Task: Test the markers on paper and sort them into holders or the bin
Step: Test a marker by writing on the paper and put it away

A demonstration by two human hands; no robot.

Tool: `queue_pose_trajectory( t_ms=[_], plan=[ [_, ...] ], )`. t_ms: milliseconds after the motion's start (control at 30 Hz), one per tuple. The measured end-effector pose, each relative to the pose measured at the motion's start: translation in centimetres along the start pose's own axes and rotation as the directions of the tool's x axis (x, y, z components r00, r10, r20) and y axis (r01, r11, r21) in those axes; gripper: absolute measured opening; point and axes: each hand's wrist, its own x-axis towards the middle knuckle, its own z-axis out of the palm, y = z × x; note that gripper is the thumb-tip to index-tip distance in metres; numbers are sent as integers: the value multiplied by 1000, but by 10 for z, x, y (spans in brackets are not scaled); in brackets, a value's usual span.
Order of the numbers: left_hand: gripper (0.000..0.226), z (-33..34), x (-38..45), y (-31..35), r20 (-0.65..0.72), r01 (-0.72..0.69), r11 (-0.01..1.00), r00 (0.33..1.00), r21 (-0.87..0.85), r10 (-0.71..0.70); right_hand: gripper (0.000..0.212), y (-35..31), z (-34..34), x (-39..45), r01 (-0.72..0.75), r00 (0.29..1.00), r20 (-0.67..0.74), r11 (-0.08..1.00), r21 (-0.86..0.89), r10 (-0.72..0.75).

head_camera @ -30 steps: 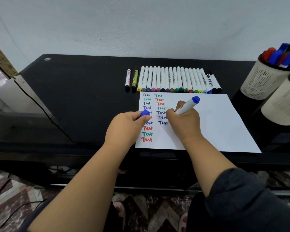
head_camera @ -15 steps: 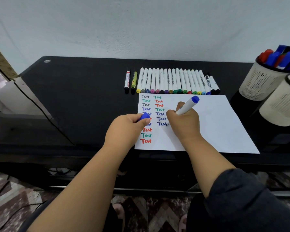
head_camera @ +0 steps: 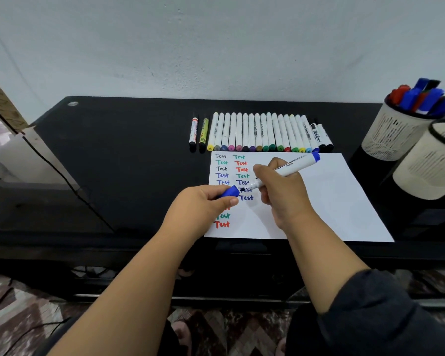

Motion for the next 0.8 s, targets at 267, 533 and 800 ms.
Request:
queue_pose_trajectory(
  t_ms=[267,533,800],
  plan=[
    [40,1,1,1,13,-76,996,997,48,76,36,-3,7,-11,0,991,135,998,-64,8],
    [39,-2,1,3,-34,-90,995,995,38,92,40,-14,1,-13,-13,977,212,999,-43,22],
    [37,2,-4,7,-5,-66,998,998,25,66,41,-7,7,-14,13,1000,26,999,-52,-12]
  ],
)
